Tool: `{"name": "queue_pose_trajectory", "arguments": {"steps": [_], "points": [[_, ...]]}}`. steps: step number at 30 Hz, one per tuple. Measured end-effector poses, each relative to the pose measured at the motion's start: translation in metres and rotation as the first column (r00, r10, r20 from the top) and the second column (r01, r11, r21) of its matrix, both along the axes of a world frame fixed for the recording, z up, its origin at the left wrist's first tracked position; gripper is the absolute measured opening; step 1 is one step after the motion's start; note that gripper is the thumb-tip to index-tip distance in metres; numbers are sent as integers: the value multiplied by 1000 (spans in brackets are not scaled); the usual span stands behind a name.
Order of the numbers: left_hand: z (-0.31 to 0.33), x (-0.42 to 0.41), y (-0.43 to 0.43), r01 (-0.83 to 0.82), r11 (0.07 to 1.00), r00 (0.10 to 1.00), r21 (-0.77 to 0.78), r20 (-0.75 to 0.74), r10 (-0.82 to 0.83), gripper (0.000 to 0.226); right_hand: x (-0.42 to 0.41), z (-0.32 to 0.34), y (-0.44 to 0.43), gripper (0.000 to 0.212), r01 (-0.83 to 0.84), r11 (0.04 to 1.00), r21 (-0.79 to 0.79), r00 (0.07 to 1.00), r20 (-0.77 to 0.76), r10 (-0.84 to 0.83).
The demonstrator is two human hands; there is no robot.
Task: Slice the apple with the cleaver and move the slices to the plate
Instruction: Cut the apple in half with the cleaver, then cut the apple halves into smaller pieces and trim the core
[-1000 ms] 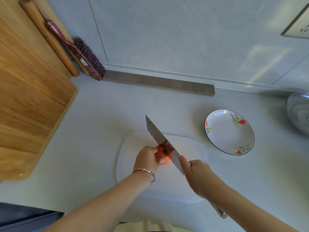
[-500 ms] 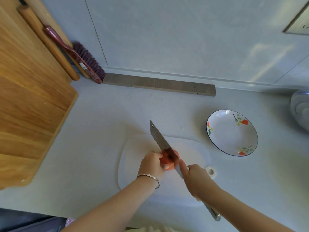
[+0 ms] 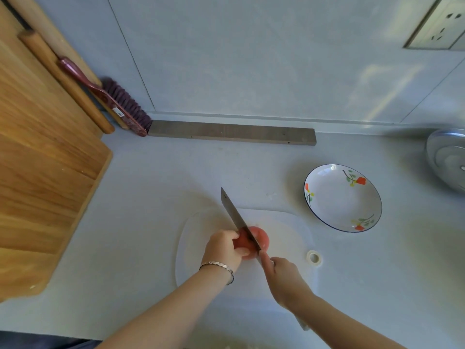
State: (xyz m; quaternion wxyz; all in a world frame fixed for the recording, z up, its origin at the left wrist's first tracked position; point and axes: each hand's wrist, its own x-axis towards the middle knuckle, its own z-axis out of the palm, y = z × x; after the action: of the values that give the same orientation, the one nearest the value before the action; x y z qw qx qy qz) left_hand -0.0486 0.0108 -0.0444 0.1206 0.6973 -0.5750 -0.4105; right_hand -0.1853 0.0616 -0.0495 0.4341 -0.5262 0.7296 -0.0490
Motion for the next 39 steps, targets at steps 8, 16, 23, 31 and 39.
{"name": "queue_pose_trajectory", "arguments": {"steps": [8,16,23,31,39], "points": [[-4,2,11,-38,999,999,-3,-17,38,41,2,-1,9,56,45,998,-32,999,4,-45],[-10,14,27,-40,999,992,22,-121,42,71,-8,19,-12,56,161,974,160,970,155,-185],[-38,22,40,-1,1000,992,-8,-125,0,23,-16,39,3,51,181,978,106,946,252,-202],[-39,35,36,-5,999,990,-51,-141,-3,39,-26,51,12,51,238,963,130,926,269,-265],[-15,42,15,320,946,845,-44,464,-265,72,-30,54,12,53,251,958,139,924,259,-280]]}}
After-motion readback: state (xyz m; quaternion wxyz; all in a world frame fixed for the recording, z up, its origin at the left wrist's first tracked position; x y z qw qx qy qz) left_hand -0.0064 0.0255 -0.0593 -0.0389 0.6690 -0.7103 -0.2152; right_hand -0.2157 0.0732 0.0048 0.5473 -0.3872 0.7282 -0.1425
